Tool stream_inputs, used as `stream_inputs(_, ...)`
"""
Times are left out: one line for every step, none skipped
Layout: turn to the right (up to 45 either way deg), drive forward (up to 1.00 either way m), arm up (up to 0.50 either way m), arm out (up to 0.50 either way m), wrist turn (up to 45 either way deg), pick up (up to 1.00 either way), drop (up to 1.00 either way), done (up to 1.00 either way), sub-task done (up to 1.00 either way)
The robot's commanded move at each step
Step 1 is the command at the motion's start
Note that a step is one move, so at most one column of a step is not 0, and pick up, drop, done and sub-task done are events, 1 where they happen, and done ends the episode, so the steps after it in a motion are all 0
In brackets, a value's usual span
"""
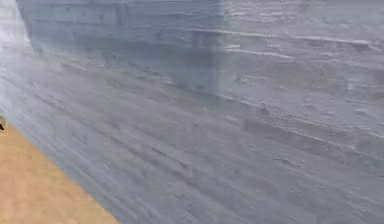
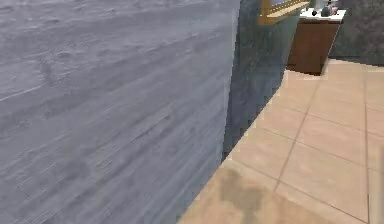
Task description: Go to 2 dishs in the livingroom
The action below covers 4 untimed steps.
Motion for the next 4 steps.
stream_inputs(-45.0,0.0,0.0,0.0,0.0,0.0,0.0,0.0,0.0)
stream_inputs(-9.0,0.0,0.0,0.0,0.0,0.0,0.0,0.0,0.0)
stream_inputs(0.0,1.0,0.0,0.0,0.0,0.0,0.0,0.0,0.0)
stream_inputs(0.0,1.0,0.0,0.0,0.0,0.0,0.0,0.0,0.0)
